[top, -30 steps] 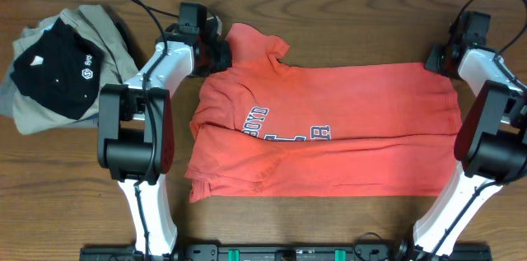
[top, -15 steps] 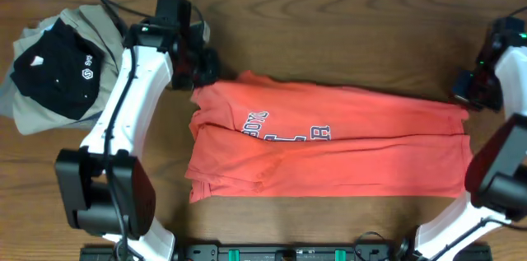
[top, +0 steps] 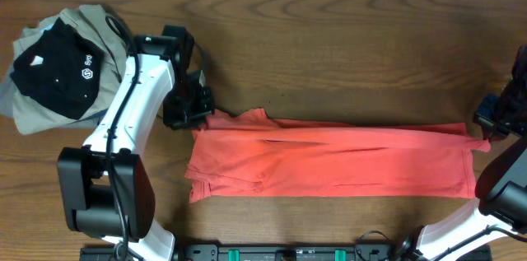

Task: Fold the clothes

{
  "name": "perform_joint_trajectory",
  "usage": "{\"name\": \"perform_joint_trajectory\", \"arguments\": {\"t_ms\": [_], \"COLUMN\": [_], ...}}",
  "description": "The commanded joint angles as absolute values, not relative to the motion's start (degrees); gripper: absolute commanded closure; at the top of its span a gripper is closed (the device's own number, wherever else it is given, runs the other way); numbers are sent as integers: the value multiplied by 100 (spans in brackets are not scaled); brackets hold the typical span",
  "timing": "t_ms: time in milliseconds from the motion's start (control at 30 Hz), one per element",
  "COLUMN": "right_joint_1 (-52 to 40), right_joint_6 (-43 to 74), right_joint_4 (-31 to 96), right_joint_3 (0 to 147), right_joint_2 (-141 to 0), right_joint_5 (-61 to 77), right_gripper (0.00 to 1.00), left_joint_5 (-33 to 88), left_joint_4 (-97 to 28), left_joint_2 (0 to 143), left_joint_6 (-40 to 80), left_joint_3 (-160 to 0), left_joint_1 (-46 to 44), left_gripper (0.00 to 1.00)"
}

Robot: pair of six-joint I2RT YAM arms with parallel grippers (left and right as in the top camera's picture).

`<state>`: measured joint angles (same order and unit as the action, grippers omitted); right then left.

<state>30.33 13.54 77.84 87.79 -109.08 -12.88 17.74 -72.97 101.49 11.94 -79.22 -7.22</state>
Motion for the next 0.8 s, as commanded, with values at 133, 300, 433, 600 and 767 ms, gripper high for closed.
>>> {"name": "perform_joint_trajectory", "arguments": {"t_ms": [133, 300, 433, 600, 767], "right_joint_1": [3146, 3190, 3212, 3155, 2974], "right_joint_6": [1476, 1479, 1527, 1057, 508], "right_joint_4": [7802, 7762, 7699, 7378, 7072], "right_joint_3": [8377, 8130, 8125, 8090, 7780], "right_joint_2": [-10879, -10879, -10879, -10879, -10881], "right_joint_5": [-1485, -1483, -1431, -152, 709], "right_gripper": [99, 68, 71, 76, 74], "left_joint_5": [1603, 1601, 1601, 1653, 2320], "left_joint_4": [-7594, -8182, -8547, -8283, -7507], "left_joint_2": [10125, 10125, 10123, 10123, 10119], "left_joint_6": [1122, 1120, 996, 987, 941], "left_joint_3": [-7422, -7404, -7404, -7406, -7417], "left_joint_1": [-694, -698, -698, -698, -701], "left_gripper": [94, 87, 71, 71, 71]}}
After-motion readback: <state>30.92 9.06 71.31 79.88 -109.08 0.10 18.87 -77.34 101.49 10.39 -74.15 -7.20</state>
